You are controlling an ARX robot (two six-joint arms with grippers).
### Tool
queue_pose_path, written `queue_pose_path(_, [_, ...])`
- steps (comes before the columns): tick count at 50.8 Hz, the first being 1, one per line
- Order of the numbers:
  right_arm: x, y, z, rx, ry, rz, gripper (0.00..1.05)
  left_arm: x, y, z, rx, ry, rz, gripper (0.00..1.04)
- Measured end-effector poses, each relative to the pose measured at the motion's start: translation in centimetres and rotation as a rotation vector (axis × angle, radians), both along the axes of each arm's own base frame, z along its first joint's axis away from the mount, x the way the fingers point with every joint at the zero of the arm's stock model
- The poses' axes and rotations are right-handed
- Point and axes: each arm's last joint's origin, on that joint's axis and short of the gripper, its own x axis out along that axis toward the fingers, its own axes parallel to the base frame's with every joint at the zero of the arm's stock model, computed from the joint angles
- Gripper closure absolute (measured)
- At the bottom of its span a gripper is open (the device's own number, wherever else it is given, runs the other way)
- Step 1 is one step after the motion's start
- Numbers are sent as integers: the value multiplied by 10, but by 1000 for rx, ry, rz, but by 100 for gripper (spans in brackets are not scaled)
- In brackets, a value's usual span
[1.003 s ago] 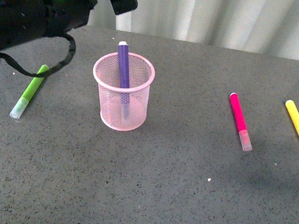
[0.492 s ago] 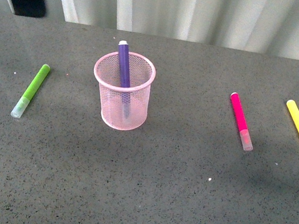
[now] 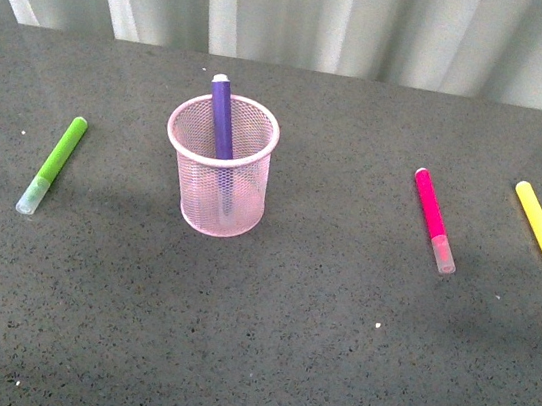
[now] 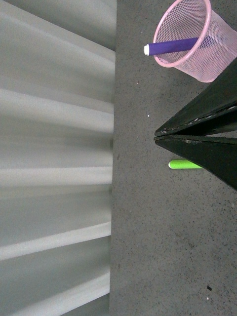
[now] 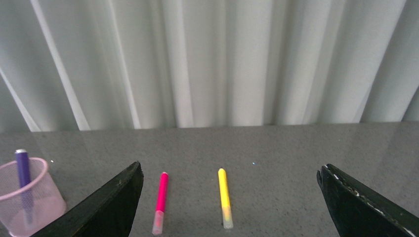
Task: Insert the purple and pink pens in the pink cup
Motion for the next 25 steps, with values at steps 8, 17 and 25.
queue_pose_path(8, [0, 0, 0, 0, 0, 0, 7, -18, 11, 2, -1, -9, -25, 101])
queue_pose_path(17, [0, 0, 0, 0, 0, 1, 7, -31, 16, 2, -1, -9, 2, 101])
queue_pose_path(25, [0, 0, 0, 0, 0, 0, 7, -38, 16, 6, -1, -19, -1, 101])
